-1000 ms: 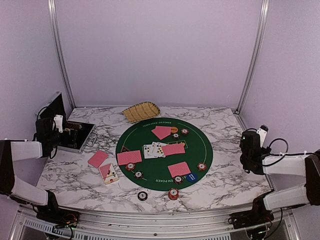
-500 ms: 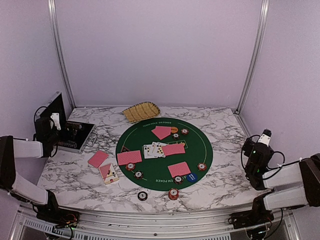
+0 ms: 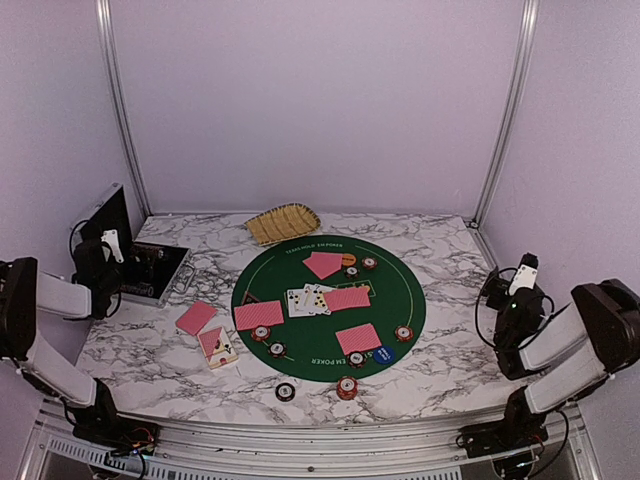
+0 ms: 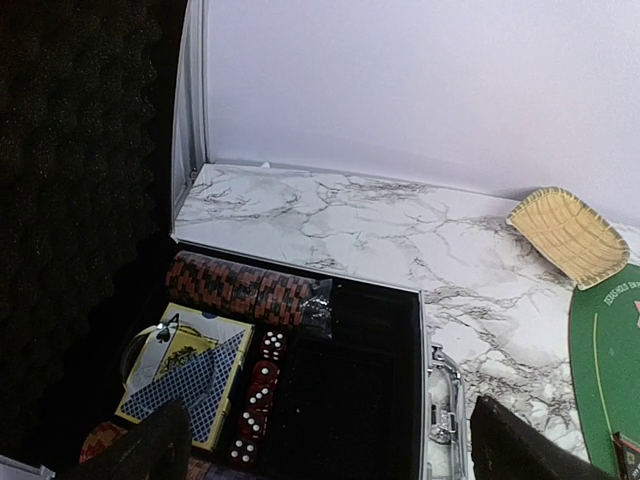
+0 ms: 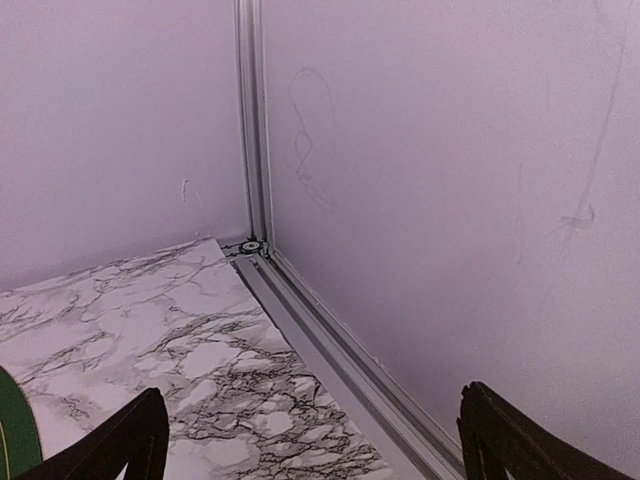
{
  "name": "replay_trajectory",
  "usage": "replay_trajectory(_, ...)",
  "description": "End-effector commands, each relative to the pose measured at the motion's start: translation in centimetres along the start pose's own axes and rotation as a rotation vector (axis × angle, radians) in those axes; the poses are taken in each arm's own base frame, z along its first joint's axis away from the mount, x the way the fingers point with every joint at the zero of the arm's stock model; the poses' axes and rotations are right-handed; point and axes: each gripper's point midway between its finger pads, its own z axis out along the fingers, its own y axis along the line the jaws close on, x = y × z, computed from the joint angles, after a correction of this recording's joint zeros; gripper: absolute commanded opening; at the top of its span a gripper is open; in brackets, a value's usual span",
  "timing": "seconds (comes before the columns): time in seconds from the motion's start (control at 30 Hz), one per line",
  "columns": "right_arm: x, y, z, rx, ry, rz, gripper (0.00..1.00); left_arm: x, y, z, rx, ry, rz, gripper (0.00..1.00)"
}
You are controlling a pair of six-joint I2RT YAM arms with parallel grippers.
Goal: Distribute texas hold em gaming equipment
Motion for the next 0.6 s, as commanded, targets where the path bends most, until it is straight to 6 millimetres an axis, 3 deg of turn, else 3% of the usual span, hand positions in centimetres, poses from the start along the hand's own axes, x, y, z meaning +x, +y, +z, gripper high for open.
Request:
replay_trajectory(0.0, -2.3, 2.2, 0.8, -0.099, -0.111, -0.007, 0.99, -1.4, -1.4, -1.0, 0.065, -0.136, -0.028, 0.99)
replay_trajectory(0.1, -1.8, 3.3, 0.8, -0.159, -0.089, -0.030, 0.99, -0.2, -1.4, -0.7, 0.065, -0.137, -0.027, 0.99)
replay_trajectory(0.27, -1.4, 4.3, 0.5, -0.211, -0.128, -0.072, 0.99, 0.2, -3.4, -1.0, 0.060, -0.155, 0.070, 0.99)
replay_trajectory(0.37, -0.3, 5.3, 2.0, -0.210, -0.046, -0.095, 0.99, 0.5, -3.5, -2.4, 0.021, -0.242, 0.102, 0.99)
replay_trajectory(0.57, 0.3, 5.3, 3.4, -0.205, -0.008, -0.090, 0.99, 0.8, -3.0, -1.8, -0.018, -0.204, 0.094, 0.99)
